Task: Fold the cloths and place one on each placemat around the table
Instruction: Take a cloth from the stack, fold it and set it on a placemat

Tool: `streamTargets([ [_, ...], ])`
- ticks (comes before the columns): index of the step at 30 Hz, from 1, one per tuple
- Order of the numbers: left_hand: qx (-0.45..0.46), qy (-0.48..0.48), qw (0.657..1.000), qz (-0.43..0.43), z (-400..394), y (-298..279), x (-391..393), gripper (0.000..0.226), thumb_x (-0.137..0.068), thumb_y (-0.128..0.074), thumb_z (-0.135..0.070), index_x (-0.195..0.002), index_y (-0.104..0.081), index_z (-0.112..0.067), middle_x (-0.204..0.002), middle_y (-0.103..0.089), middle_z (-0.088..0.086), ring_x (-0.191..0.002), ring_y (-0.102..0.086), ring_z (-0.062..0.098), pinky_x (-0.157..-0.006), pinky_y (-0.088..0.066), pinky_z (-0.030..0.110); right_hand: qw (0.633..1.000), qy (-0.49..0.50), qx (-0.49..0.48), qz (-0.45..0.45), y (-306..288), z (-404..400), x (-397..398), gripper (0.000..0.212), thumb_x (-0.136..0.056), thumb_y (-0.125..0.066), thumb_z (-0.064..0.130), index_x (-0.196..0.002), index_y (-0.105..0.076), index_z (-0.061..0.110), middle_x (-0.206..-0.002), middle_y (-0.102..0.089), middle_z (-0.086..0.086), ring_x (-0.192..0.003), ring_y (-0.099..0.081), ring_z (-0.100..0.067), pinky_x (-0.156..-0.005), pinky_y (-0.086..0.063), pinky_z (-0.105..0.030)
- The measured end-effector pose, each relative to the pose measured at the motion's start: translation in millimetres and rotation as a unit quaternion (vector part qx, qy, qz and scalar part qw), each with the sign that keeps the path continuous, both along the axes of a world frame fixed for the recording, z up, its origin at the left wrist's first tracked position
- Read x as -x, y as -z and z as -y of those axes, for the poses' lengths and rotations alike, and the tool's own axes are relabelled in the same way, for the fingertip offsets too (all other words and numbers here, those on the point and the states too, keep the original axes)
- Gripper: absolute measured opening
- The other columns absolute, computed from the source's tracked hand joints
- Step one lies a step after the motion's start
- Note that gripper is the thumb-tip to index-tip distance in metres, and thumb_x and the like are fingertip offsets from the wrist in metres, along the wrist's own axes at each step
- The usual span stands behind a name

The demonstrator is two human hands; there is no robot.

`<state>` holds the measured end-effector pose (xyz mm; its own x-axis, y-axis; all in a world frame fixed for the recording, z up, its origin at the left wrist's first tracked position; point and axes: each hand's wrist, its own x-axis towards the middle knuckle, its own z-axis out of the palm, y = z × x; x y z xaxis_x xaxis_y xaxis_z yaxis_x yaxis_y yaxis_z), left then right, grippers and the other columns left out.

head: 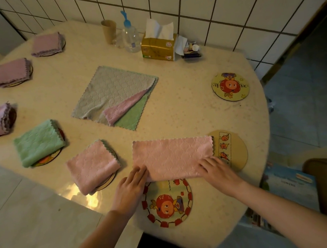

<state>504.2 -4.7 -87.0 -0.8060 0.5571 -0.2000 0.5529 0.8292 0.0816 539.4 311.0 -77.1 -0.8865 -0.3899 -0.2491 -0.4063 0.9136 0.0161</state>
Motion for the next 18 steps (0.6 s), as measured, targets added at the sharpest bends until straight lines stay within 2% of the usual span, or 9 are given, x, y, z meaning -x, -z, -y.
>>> streamTargets([
  [5,-0.002,0.001,1.0,-0.009,-4,-2,3,0.079,-0.046,-0.091,-0.012,-0.12,-0.066,-0.008,-0.126,-0.064,0.007,-0.111,-0.063,0.029,-0.065,-0.059,0.033,1.0,0.025,0.017,-0.004,-2,-1,-10,0.061,-0.059,-0.079,0.004,-0.115,-0.057,0.012,-0.121,-0.058,-0.01,-0.112,-0.056,-0.029,-0.09,-0.051,-0.039],
  [8,-0.005,0.007,1.0,-0.02,-3,-2,1,0.077,-0.046,-0.091,-0.012,-0.119,-0.067,-0.008,-0.125,-0.065,0.007,-0.111,-0.064,0.029,-0.064,-0.058,0.033,0.998,0.029,0.045,-0.02,-3,-3,-10,0.066,-0.053,-0.083,0.002,-0.114,-0.059,0.009,-0.117,-0.062,-0.008,-0.107,-0.06,-0.027,-0.086,-0.054,-0.037],
  [13,-0.021,0.031,0.999,-0.023,2,2,12,0.067,-0.05,-0.09,-0.011,-0.113,-0.07,-0.01,-0.118,-0.068,0.007,-0.107,-0.066,0.028,-0.061,-0.06,0.035,0.995,0.012,0.089,-0.042,-8,-10,-5,0.041,-0.062,-0.077,-0.001,-0.094,-0.058,0.015,-0.101,-0.062,0.0,-0.091,-0.059,-0.018,-0.076,-0.053,-0.028],
  [18,-0.1,0.059,0.993,-0.037,3,-17,25,0.047,-0.054,-0.087,-0.001,-0.098,-0.075,-0.009,-0.102,-0.073,0.008,-0.092,-0.071,0.024,-0.067,-0.06,0.033,0.991,-0.018,0.112,-0.077,-13,-13,-24,0.023,-0.075,-0.064,0.0,-0.091,-0.057,0.016,-0.091,-0.06,0.001,-0.082,-0.055,-0.017,-0.073,-0.05,-0.03],
])
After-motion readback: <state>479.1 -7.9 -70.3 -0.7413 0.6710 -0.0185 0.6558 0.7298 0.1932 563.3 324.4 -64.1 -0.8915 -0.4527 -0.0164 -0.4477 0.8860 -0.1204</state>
